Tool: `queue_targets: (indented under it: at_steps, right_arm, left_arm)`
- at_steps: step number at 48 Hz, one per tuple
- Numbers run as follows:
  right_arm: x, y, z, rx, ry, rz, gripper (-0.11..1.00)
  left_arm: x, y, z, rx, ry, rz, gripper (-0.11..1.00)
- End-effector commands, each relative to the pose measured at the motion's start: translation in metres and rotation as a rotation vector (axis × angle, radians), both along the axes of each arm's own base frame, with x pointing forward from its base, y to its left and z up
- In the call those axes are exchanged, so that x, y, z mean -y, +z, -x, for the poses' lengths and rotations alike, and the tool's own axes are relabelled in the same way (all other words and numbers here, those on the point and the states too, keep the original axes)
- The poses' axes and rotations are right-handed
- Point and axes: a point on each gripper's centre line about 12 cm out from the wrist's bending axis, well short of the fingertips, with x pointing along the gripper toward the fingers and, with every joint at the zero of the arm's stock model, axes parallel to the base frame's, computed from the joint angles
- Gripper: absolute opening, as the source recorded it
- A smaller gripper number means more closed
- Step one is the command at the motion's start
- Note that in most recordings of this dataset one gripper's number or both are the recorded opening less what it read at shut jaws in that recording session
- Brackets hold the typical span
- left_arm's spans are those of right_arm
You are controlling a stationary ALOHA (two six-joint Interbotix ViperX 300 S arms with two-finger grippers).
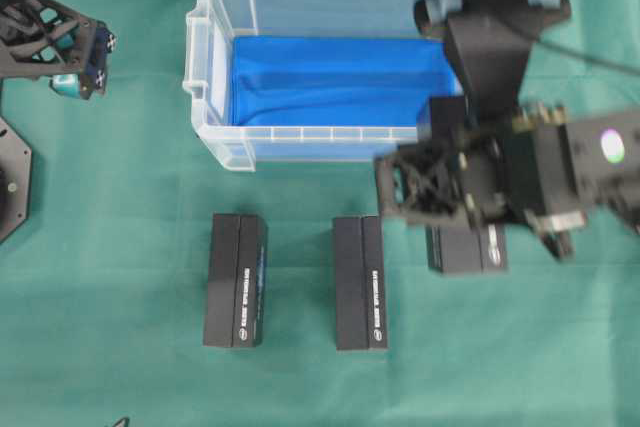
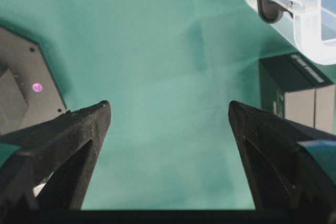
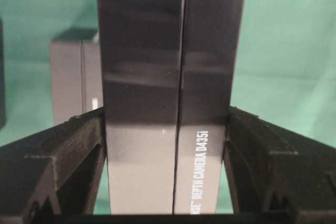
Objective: Take out the box from the case.
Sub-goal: 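Carry the box forward and lower it onto the table right of the middle box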
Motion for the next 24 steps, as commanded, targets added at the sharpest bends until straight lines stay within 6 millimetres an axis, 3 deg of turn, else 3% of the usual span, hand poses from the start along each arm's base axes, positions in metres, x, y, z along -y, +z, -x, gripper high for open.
queue_targets:
  at_steps: [1,8,24]
  right_arm:
    - [-0.012,0.020,0.009,0.062,0.013,-0.016,0.65]
    - [-0.024,0.020,0.011,0.067,0.015,-0.019,0.65]
    - [-0.024,0.014,0.013,0.023,0.005,-0.006,0.65]
  left_arm:
    - [0.002,0.006,0.001,0.026,-0.004,-0.003,0.97]
    - [0.002,0.006,0.001,0.025,-0.004,-0.002,0.97]
    - [0.003,0.006,0.000,0.025,-0.007,-0.002,0.97]
